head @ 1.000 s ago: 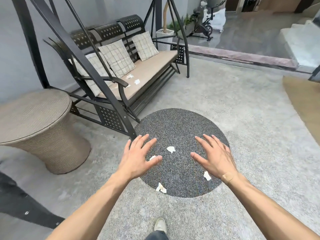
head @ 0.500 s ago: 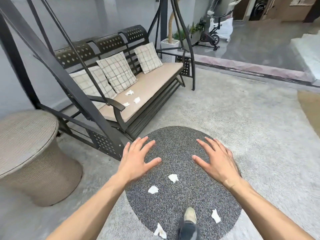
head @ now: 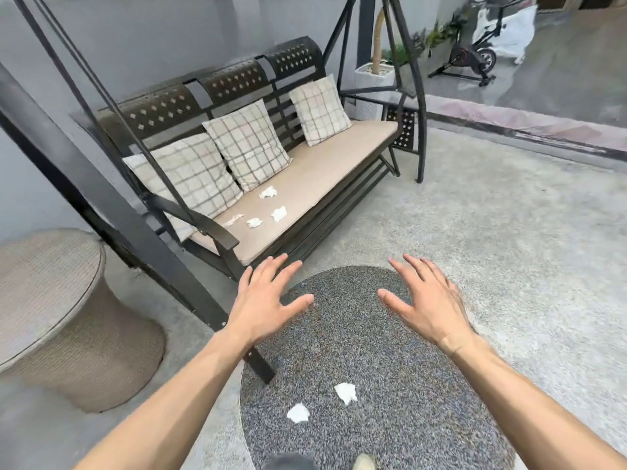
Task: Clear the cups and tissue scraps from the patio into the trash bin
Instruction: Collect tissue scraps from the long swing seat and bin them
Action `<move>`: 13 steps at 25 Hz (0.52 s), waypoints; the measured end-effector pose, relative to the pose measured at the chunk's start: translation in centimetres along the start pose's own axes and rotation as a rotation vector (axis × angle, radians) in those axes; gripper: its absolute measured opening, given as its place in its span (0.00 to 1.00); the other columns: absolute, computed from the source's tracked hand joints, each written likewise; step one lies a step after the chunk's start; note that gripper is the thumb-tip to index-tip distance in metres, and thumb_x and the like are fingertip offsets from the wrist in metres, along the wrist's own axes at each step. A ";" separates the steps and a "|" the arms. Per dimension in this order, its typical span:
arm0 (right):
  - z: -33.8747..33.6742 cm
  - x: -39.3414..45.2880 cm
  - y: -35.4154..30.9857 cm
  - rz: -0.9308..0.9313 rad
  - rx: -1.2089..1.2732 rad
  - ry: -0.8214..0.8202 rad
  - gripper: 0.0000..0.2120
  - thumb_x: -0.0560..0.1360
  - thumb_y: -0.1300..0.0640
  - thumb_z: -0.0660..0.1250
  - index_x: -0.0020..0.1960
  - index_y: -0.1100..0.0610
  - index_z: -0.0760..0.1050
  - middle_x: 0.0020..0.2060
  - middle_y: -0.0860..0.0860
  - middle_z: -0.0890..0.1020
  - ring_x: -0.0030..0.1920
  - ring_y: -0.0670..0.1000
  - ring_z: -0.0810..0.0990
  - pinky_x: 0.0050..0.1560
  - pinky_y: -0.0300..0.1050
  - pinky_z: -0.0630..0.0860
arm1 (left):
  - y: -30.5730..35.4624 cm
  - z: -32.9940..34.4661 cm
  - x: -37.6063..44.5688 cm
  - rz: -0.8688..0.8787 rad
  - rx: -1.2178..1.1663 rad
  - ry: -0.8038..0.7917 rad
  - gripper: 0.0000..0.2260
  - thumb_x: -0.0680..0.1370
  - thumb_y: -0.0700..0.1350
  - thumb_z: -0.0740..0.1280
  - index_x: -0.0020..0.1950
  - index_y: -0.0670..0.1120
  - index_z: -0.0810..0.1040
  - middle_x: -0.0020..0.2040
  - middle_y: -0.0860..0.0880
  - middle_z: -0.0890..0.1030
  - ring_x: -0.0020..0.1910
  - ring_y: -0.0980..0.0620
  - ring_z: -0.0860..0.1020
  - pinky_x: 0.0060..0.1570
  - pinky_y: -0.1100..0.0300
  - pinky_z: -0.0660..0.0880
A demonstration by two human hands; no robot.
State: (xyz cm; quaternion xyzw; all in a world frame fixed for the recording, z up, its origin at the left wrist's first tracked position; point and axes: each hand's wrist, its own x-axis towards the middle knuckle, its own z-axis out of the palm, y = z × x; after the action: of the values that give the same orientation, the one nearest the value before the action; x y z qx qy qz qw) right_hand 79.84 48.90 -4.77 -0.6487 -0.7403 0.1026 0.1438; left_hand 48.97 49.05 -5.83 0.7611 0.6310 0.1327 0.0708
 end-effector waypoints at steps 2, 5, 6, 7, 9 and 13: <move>0.2 3.5 0.9 -0.016 0.000 -0.012 0.33 0.72 0.28 0.52 0.74 0.37 0.53 0.76 0.46 0.57 0.76 0.50 0.51 0.72 0.61 0.51 | -0.2 0.3 3.0 -0.024 0.001 0.011 0.35 0.71 0.77 0.48 0.75 0.63 0.55 0.78 0.56 0.57 0.77 0.53 0.53 0.75 0.43 0.45; 1.3 9.1 1.3 -0.043 0.018 -0.055 0.33 0.71 0.27 0.51 0.73 0.37 0.53 0.76 0.45 0.57 0.76 0.50 0.51 0.73 0.61 0.49 | -1.7 1.1 7.3 -0.060 -0.011 0.025 0.35 0.71 0.77 0.48 0.75 0.63 0.55 0.77 0.55 0.58 0.77 0.53 0.54 0.75 0.43 0.47; 1.8 11.0 1.3 -0.058 0.019 -0.064 0.34 0.71 0.27 0.51 0.74 0.37 0.53 0.76 0.45 0.56 0.76 0.50 0.51 0.73 0.60 0.49 | -2.5 1.4 8.8 -0.071 -0.014 0.026 0.35 0.71 0.77 0.48 0.75 0.63 0.55 0.78 0.55 0.58 0.77 0.52 0.54 0.74 0.42 0.47; 2.3 13.0 1.1 -0.072 0.018 -0.072 0.34 0.71 0.26 0.51 0.74 0.37 0.52 0.76 0.44 0.56 0.76 0.50 0.51 0.73 0.60 0.49 | -3.5 1.7 10.3 -0.088 -0.018 0.018 0.36 0.71 0.77 0.48 0.75 0.63 0.55 0.78 0.55 0.58 0.77 0.52 0.54 0.74 0.42 0.48; 3.4 17.7 0.7 -0.102 0.004 -0.073 0.34 0.71 0.26 0.51 0.74 0.37 0.53 0.76 0.45 0.57 0.76 0.50 0.52 0.73 0.61 0.50 | -5.6 2.4 13.9 -0.122 -0.033 0.004 0.36 0.70 0.78 0.46 0.75 0.64 0.54 0.78 0.54 0.57 0.77 0.52 0.53 0.74 0.41 0.48; 4.9 28.5 -1.8 -0.176 -0.028 -0.075 0.32 0.72 0.27 0.50 0.73 0.38 0.55 0.75 0.46 0.60 0.75 0.50 0.55 0.71 0.62 0.55 | -10.5 2.8 22.0 -0.164 -0.067 0.032 0.36 0.70 0.76 0.48 0.75 0.62 0.56 0.78 0.54 0.57 0.77 0.52 0.52 0.74 0.43 0.47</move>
State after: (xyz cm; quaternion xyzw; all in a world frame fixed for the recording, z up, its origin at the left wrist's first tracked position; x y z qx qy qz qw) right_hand 73.08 77.07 -6.50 -0.5787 -0.8006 0.1034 0.1156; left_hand 43.59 72.79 -8.94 0.7019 0.6874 0.1596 0.0968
